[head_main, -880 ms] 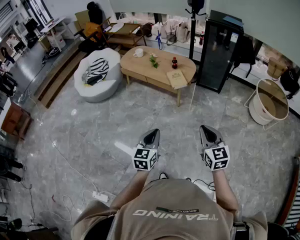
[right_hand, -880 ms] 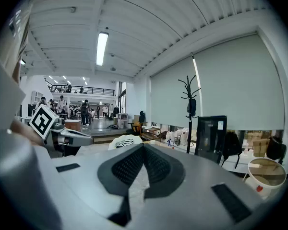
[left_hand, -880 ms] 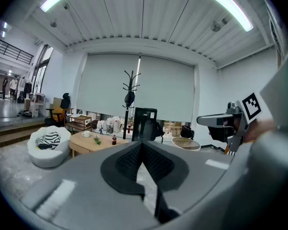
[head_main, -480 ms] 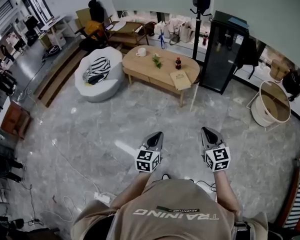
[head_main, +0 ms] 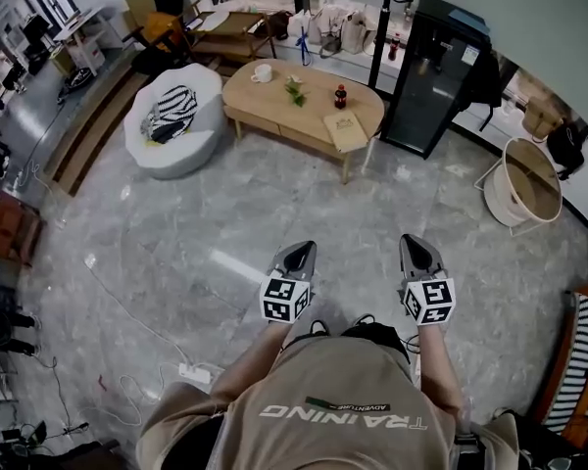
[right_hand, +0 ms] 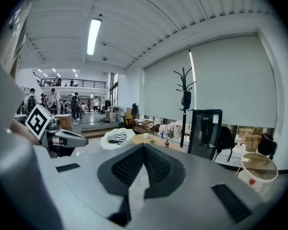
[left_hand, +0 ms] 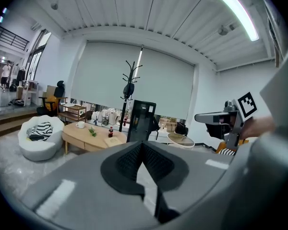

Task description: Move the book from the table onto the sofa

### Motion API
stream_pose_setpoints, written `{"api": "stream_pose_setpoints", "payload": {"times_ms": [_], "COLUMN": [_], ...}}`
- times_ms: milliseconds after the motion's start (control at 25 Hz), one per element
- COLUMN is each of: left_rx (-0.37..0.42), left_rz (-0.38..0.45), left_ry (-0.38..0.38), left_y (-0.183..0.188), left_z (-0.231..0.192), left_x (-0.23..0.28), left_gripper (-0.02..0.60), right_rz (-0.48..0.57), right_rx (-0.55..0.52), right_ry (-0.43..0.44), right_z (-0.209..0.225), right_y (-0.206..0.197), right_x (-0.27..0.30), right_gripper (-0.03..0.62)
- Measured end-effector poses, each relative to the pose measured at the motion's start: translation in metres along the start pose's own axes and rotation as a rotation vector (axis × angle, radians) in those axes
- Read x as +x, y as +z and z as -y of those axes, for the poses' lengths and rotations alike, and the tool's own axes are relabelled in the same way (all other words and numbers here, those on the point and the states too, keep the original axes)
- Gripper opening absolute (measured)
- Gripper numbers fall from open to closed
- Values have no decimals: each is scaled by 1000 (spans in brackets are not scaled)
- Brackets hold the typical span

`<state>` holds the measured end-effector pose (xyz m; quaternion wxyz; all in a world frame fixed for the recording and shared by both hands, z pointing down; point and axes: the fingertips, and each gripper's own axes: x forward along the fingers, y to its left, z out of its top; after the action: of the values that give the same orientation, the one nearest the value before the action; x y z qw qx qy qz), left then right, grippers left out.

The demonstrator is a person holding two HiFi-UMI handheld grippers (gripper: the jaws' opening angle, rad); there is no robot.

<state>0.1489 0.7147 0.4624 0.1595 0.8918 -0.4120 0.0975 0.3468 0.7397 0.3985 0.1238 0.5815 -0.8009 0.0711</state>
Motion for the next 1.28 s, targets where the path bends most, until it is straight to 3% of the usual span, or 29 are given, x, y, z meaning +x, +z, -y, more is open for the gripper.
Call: {"api": "stream_pose_setpoints", "payload": {"times_ms": [400, 920, 1280], "left_rx": [-17, -40, -81], "left_rz": [-18, -7, -20], "left_ry": [42, 131, 163], "left_y": [23, 77, 83], "left_z": [-11, 6, 18], "left_x": [65, 203, 253], "left_gripper": [6, 6, 6], "right_rz": [-4, -15, -55], "right_rx": [-1, 3, 45], "right_ry": [8, 141, 205], "right_z": [78, 208, 246], "right_y": [-3, -6, -22], "right_x": [51, 133, 160], "right_gripper": [5, 5, 5]}}
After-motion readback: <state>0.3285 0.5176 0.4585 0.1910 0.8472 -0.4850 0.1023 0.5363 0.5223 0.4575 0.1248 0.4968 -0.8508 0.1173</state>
